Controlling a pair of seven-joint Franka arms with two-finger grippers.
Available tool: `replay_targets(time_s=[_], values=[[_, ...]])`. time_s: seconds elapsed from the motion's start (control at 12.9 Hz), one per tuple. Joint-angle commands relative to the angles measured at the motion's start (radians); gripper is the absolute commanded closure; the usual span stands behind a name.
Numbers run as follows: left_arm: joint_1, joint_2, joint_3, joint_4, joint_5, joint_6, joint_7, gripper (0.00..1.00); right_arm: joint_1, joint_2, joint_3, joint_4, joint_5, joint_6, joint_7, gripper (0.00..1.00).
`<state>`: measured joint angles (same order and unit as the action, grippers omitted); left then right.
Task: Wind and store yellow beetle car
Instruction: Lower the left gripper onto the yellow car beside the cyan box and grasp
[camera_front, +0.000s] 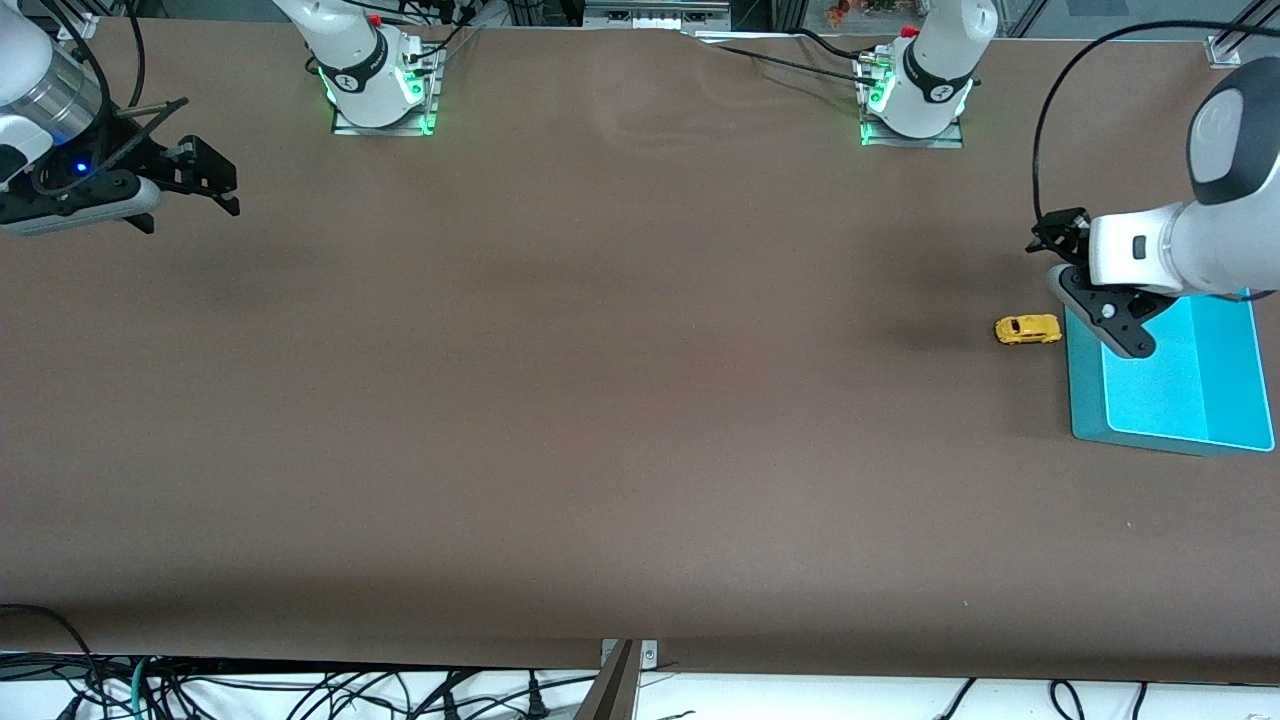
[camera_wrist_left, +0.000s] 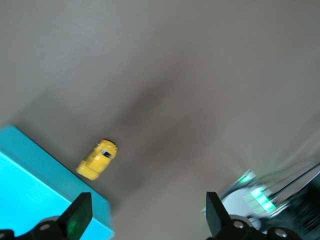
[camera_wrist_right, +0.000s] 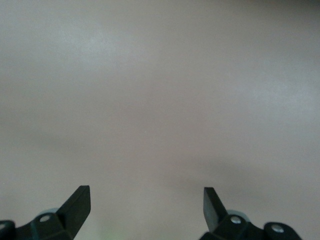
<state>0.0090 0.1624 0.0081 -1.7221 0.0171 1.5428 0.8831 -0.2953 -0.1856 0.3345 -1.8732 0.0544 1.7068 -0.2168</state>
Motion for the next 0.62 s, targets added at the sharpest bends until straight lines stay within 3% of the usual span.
replay_targets(time_s=[0.0, 0.54], values=[[0.028, -0.049, -0.008, -0.149, 0.043, 0.135, 0.224, 0.00, 0.033, -0.009, -0.040, 0.003, 0.005, -0.024, 0.025, 0.00], [0.127, -0.086, -0.007, -0.439, 0.072, 0.478, 0.531, 0.00, 0.031, -0.003, -0.040, 0.005, 0.007, -0.018, 0.028, 0.00]])
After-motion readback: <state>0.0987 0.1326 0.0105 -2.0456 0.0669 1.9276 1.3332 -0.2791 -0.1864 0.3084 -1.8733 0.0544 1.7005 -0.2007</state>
